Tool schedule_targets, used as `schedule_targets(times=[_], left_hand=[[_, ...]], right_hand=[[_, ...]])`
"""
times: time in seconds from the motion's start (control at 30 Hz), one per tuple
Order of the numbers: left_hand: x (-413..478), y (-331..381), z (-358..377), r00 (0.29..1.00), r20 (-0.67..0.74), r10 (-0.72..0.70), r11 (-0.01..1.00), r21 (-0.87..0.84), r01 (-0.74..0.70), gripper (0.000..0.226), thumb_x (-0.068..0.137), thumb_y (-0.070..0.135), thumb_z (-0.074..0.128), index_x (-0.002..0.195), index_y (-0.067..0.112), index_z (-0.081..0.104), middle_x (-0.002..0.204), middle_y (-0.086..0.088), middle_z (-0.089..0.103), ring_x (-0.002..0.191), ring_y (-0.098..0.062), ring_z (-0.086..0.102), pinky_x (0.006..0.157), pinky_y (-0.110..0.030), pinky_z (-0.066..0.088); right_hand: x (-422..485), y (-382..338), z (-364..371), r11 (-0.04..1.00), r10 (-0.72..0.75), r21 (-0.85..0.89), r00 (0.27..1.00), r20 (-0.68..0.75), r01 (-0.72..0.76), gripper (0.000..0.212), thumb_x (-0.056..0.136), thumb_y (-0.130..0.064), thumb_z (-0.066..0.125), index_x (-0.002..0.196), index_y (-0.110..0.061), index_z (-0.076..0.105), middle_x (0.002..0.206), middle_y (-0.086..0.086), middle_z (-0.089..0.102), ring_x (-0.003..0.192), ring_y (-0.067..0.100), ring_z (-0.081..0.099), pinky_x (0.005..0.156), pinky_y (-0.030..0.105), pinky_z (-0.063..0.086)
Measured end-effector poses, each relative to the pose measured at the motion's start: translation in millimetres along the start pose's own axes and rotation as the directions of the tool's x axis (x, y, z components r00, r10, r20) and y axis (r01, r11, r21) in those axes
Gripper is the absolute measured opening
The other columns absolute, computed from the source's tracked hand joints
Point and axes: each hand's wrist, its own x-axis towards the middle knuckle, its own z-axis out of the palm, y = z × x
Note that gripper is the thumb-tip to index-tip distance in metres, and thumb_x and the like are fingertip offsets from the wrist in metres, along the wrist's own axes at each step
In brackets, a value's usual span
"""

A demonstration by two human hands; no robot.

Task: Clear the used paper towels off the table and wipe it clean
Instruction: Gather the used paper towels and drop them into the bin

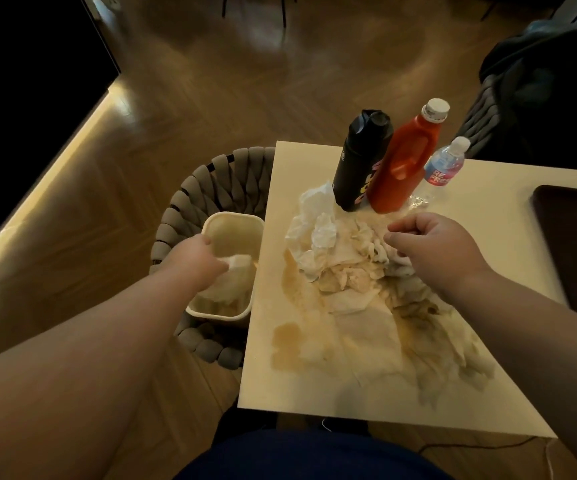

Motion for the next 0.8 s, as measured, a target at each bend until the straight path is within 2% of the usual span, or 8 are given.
schedule_targets(times=[0.07, 0.17, 0.23, 0.33, 0.43, 0.63, 0.8], left_hand=[[-2, 1, 4, 0.999, -0.031, 0.015, 1.0, 0.019, -0.015, 0.067, 0.094, 0.036, 0.07, 0.153, 0.023, 0.041, 0.1, 0.003, 0.061, 0.075, -0.013, 0.063, 0.058, -0.029, 0.058], [-6, 17, 6, 0.991, -0.096, 0.09, 0.996, 0.012, -0.09, 0.064, 0.094, 0.038, 0.069, 0.152, 0.029, 0.042, 0.123, -0.001, 0.065, 0.086, -0.012, 0.065, 0.063, -0.032, 0.061], [-12, 38, 7, 0.974, -0.125, 0.187, 0.982, -0.015, -0.19, 0.058, 0.094, 0.041, 0.069, 0.147, 0.033, 0.048, 0.127, 0.003, 0.065, 0.093, -0.012, 0.064, 0.07, -0.034, 0.061], [-23, 81, 14, 0.923, -0.095, 0.373, 0.928, 0.052, -0.37, 0.05, 0.094, 0.046, 0.067, 0.141, 0.036, 0.054, 0.127, 0.006, 0.064, 0.098, -0.014, 0.066, 0.077, -0.034, 0.061], [-30, 118, 26, 0.887, -0.049, 0.458, 0.884, 0.128, -0.45, 0.05, 0.094, 0.045, 0.067, 0.142, 0.038, 0.052, 0.133, 0.004, 0.061, 0.106, -0.019, 0.065, 0.081, -0.038, 0.061], [-19, 148, 51, 0.885, 0.022, 0.464, 0.863, 0.215, -0.458, 0.059, 0.093, 0.044, 0.068, 0.147, 0.037, 0.047, 0.141, -0.005, 0.053, 0.118, -0.03, 0.058, 0.092, -0.048, 0.057], [-7, 154, 59, 0.889, 0.019, 0.458, 0.855, 0.262, -0.447, 0.069, 0.096, 0.037, 0.064, 0.155, 0.042, 0.03, 0.14, -0.007, 0.054, 0.118, -0.033, 0.059, 0.091, -0.05, 0.056]], right_hand=[[-1, 8, -5, 1.0, 0.014, -0.008, 1.0, -0.018, -0.014, 0.013, 0.092, -0.027, 0.072, 0.103, -0.022, 0.073, 0.092, -0.001, 0.07, 0.087, 0.017, 0.065, 0.064, 0.027, 0.046], [-2, 22, -10, 0.999, 0.049, -0.019, 0.998, -0.05, -0.05, 0.012, 0.09, -0.028, 0.073, 0.101, -0.023, 0.074, 0.089, -0.002, 0.069, 0.085, 0.018, 0.064, 0.065, 0.029, 0.046], [-5, 33, -15, 0.997, 0.071, -0.034, 0.995, -0.076, -0.074, 0.011, 0.09, -0.027, 0.074, 0.099, -0.023, 0.075, 0.087, -0.003, 0.07, 0.083, 0.016, 0.064, 0.067, 0.03, 0.048], [-11, 50, -21, 0.995, 0.083, -0.056, 0.992, -0.093, -0.088, 0.01, 0.09, -0.026, 0.074, 0.099, -0.022, 0.075, 0.086, -0.002, 0.07, 0.08, 0.016, 0.064, 0.068, 0.029, 0.05], [-20, 65, -24, 0.991, 0.083, -0.103, 0.993, -0.081, -0.091, 0.005, 0.089, -0.026, 0.074, 0.094, -0.028, 0.074, 0.084, -0.006, 0.069, 0.08, 0.014, 0.065, 0.063, 0.025, 0.045], [-38, 96, -24, 0.973, 0.106, -0.204, 0.994, -0.034, -0.11, 0.008, 0.09, -0.026, 0.071, 0.096, -0.031, 0.071, 0.087, -0.012, 0.067, 0.08, 0.005, 0.062, 0.064, 0.022, 0.047], [-46, 116, -17, 0.952, 0.114, -0.287, 0.994, 0.0, -0.109, 0.013, 0.09, -0.027, 0.07, 0.102, -0.024, 0.076, 0.088, -0.011, 0.067, 0.081, 0.006, 0.06, 0.064, 0.022, 0.047]])
